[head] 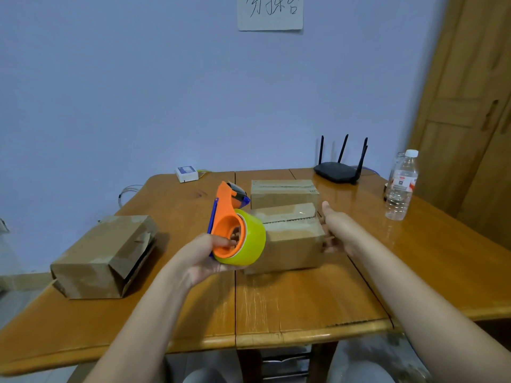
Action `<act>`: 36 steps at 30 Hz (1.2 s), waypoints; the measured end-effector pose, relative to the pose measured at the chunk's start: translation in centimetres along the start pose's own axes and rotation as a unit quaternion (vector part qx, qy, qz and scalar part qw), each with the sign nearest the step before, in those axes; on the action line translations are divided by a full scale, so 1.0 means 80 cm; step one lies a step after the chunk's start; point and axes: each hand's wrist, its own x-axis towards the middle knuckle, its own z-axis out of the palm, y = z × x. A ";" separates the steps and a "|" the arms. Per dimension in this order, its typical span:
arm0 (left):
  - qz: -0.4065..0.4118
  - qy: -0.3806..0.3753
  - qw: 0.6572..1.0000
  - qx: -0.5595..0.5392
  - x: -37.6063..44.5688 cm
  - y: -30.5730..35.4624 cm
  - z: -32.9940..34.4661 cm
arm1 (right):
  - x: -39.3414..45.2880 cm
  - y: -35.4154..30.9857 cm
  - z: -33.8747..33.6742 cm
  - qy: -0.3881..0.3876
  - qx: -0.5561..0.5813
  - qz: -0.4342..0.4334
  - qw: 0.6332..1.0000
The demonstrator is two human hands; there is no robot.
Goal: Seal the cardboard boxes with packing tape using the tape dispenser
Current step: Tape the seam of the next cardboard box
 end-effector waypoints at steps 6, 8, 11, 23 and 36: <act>0.037 -0.025 0.998 -0.052 -0.008 0.008 -0.006 | -0.025 -0.005 -0.014 0.005 0.222 -0.072 0.972; 0.038 -0.027 0.998 -0.051 -0.008 0.007 -0.004 | -0.026 0.000 -0.011 -0.004 0.233 -0.075 0.970; 0.031 -0.023 0.999 -0.037 -0.006 -0.001 -0.002 | -0.018 0.023 -0.006 -0.025 0.222 -0.078 0.972; 0.026 -0.027 0.998 0.041 -0.001 -0.020 -0.024 | -0.017 0.058 0.001 -0.003 0.193 -0.093 0.977; 0.019 -0.018 0.998 0.065 0.010 -0.009 -0.030 | -0.005 0.016 0.019 0.024 0.027 -0.087 0.996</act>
